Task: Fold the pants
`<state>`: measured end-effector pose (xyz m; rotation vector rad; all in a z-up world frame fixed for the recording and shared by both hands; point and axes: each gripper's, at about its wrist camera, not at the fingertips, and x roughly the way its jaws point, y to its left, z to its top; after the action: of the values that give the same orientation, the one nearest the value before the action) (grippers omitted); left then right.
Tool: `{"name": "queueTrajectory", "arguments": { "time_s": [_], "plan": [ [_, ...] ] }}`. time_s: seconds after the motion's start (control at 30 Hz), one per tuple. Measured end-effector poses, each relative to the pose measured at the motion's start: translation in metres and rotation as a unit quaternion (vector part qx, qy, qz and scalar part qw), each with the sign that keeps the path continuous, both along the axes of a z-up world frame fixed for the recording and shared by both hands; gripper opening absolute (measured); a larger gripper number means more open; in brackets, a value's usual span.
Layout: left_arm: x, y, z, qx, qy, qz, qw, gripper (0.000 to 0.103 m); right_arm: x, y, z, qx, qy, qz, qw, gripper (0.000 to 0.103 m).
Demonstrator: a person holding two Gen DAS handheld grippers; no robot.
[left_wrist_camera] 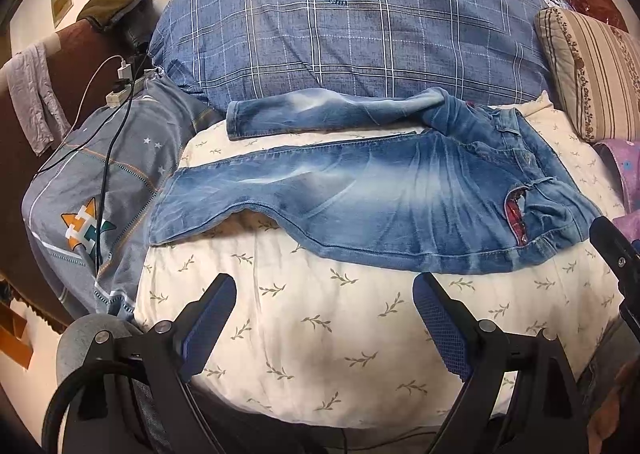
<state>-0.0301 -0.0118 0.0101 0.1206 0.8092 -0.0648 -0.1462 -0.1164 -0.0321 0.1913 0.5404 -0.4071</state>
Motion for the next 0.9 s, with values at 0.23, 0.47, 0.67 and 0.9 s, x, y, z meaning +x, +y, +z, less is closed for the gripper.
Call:
{"name": "queueTrajectory", "arguments": {
  "time_s": [0.23, 0.47, 0.67, 0.9],
  "plan": [
    [-0.0005, -0.0003, -0.0009, -0.001, 0.001, 0.0, 1.0, 0.091, -0.001, -0.0005, 0.0001, -0.001, 0.001, -0.001, 1.0, 0.1],
    [-0.0004, -0.0004, -0.0011, -0.001, 0.003, -0.002, 1.0, 0.091, -0.001, -0.0011, 0.0008, 0.0, 0.003, -0.004, 1.0, 0.1],
    [0.0005, -0.0008, 0.0, -0.001, 0.005, -0.002, 1.0, 0.091, 0.0001, -0.0019, 0.0014, -0.001, 0.005, -0.007, 1.0, 0.1],
    [0.0005, -0.003, 0.0008, 0.001, 0.004, -0.005, 1.0, 0.091, 0.0001, -0.0013, 0.0017, -0.002, 0.007, -0.01, 1.0, 0.1]
  ]
}}
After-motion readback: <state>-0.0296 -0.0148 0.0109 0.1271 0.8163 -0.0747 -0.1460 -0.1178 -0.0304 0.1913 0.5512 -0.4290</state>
